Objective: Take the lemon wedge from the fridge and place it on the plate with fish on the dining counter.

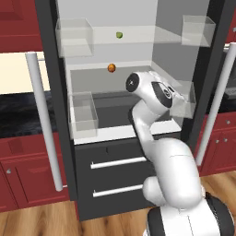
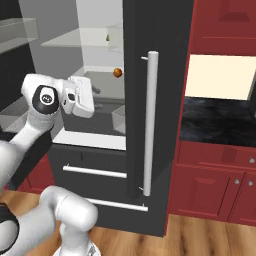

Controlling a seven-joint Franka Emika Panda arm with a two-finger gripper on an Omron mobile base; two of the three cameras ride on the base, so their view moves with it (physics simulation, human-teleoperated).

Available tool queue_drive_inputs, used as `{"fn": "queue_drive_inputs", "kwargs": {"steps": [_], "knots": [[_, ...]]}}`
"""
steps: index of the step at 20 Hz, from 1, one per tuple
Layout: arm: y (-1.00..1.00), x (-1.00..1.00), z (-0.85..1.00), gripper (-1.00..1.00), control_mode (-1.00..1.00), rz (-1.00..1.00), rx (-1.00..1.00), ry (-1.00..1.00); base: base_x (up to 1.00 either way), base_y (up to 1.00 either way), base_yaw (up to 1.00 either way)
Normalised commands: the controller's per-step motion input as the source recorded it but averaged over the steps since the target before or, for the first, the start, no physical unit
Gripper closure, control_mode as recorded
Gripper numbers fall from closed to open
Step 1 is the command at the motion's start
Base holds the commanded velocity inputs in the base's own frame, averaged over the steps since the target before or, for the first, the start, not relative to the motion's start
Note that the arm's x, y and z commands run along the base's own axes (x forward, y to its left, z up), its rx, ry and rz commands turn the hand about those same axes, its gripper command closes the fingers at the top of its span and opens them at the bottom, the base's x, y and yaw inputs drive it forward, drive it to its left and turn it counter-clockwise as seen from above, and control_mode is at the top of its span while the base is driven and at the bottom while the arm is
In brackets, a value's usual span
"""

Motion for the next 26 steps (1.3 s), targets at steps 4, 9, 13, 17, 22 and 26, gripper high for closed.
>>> {"fn": "queue_drive_inputs", "kwargs": {"steps": [4, 9, 13, 17, 22, 26], "knots": [[-0.53, 0.8, 0.0, -1.0, -1.0, -0.02, 0.01, 0.19, 0.0, 0.0, 0.0], [-0.58, 0.65, 0.0, -1.0, -1.0, -0.06, 0.01, 0.19, 0.0, 0.0, 0.0], [-0.71, 0.43, 0.0, -1.0, -1.0, -0.13, 0.0, 0.17, 0.0, 0.0, 0.0], [-1.0, 0.0, 0.0, -1.0, -1.0, -0.24, 0.03, 0.12, 0.0, 0.0, 0.0], [-1.0, -0.2, 0.0, -1.0, -1.0, -0.25, 0.07, 0.04, 0.0, 0.0, 0.0], [-1.0, -0.46, 0.0, -1.0, -1.0, -0.24, 0.11, 0.0, 0.0, 0.0, 0.0]]}}
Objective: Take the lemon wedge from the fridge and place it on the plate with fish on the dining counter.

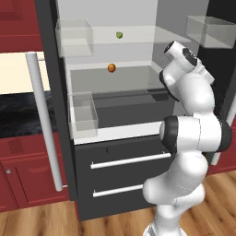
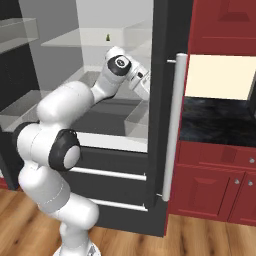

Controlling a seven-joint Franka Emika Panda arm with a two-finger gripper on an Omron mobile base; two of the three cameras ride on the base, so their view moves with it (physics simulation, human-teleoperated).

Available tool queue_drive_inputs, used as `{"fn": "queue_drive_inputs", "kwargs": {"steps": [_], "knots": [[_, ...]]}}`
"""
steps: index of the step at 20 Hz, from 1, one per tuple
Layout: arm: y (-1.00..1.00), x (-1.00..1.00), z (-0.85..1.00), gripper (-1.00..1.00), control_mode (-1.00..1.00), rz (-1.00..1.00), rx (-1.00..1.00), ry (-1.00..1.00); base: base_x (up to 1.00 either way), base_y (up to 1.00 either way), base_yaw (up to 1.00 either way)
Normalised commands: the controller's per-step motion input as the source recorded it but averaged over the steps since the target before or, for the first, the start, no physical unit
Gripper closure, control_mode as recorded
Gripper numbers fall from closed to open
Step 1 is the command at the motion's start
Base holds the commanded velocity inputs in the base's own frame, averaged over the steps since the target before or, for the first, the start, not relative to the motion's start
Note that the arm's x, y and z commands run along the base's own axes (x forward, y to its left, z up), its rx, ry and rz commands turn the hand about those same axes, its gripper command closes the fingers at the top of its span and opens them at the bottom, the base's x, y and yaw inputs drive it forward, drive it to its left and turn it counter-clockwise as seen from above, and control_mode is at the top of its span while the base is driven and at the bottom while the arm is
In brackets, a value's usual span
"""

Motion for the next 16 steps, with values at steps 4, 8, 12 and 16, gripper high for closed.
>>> {"fn": "queue_drive_inputs", "kwargs": {"steps": [4, 8, 12, 16], "knots": [[-0.87, -0.86, 0.0, -1.0, -1.0, -0.1, 0.08, -0.01, 0.0, 0.0, 0.0], [0.56, -0.97, 0.0, -1.0, -1.0, 0.01, 0.0, 0.0, 0.0, 0.0, 0.0], [1.0, -0.73, 0.09, -1.0, -1.0, 0.25, -0.05, 0.0, 0.0, 0.0, 0.0], [1.0, -0.54, 0.05, -1.0, -1.0, 0.49, -0.1, 0.05, 0.0, 0.0, 0.0]]}}
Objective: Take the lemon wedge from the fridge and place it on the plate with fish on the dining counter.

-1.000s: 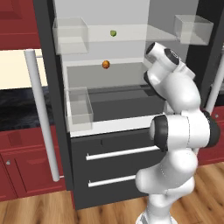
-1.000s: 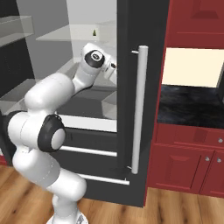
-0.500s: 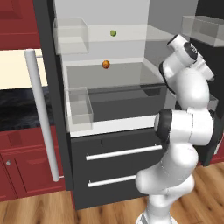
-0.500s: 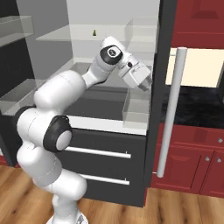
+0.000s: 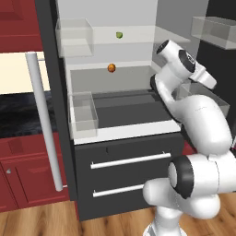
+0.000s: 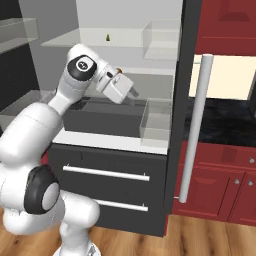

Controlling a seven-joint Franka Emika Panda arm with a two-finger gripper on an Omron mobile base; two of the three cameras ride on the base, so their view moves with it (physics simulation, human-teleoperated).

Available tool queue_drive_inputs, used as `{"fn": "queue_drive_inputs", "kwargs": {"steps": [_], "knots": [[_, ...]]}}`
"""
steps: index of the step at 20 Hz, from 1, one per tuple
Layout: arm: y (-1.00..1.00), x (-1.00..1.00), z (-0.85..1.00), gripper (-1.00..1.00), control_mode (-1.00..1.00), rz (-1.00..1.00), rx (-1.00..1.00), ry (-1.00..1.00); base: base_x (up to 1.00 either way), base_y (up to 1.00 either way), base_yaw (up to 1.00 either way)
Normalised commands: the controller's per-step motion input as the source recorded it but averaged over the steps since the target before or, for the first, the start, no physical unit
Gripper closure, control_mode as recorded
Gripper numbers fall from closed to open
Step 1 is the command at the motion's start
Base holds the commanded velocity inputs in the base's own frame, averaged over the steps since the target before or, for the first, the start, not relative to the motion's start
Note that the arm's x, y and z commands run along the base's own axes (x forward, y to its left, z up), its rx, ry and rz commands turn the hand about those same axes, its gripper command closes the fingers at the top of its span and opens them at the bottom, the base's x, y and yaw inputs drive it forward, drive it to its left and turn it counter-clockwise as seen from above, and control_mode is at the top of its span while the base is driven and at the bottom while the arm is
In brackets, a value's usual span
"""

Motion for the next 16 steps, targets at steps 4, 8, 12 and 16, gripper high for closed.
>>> {"fn": "queue_drive_inputs", "kwargs": {"steps": [4, 8, 12, 16], "knots": [[1.0, -0.38, 0.0, -1.0, -1.0, 0.55, -0.03, 0.08, 0.0, 0.0, 0.0], [1.0, -0.04, 0.03, -1.0, -1.0, 0.51, 0.01, 0.14, 0.0, 0.0, 0.0], [0.93, 0.0, 0.0, -1.0, -1.0, 0.54, 0.12, 0.2, 0.0, 0.0, 0.0], [0.46, 0.0, 0.09, -1.0, -1.0, 0.5, 0.31, 0.25, 0.0, 0.0, 0.0]]}}
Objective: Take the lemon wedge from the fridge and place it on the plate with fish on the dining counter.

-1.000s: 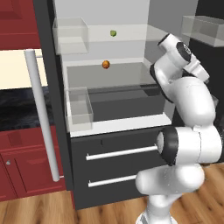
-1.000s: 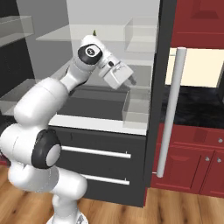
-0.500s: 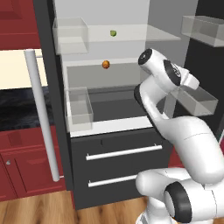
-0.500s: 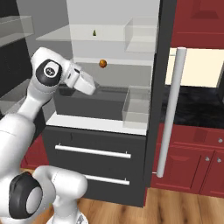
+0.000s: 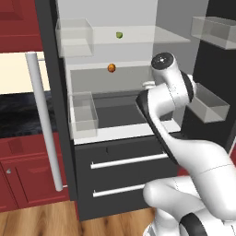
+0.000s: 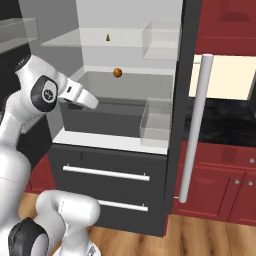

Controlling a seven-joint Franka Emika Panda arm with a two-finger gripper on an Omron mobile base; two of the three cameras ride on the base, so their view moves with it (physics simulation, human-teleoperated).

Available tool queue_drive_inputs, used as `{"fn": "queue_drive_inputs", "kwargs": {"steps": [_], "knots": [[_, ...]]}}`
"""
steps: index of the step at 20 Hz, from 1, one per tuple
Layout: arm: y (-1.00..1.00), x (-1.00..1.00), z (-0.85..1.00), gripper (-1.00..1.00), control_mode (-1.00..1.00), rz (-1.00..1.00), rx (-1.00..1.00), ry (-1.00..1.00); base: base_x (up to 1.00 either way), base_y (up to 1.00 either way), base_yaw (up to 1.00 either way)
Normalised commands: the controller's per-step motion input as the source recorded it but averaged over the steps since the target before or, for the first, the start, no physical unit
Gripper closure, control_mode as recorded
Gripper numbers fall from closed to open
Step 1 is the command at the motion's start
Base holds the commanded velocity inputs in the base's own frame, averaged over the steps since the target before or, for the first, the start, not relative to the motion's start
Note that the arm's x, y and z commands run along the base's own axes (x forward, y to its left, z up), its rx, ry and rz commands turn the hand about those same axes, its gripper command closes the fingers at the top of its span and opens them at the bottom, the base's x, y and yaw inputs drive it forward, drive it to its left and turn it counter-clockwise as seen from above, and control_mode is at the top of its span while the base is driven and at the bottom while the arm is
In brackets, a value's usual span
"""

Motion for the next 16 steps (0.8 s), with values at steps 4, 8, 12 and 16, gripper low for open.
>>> {"fn": "queue_drive_inputs", "kwargs": {"steps": [4, 8, 12, 16], "knots": [[0.05, 0.0, 0.09, -1.0, -1.0, 0.35, 0.39, 0.27, 0.0, 0.0, 0.0], [0.0, -0.05, -0.05, -1.0, -1.0, 0.09, 0.22, -0.12, 0.0, 0.0, 0.0], [0.0, -0.19, 0.0, -1.0, -1.0, 0.01, 0.02, -0.31, 0.0, 0.0, 0.0], [0.0, 0.0, 0.0, -1.0, -1.0, 0.0, 0.0, 0.0, 0.0, 0.0, 0.0]]}}
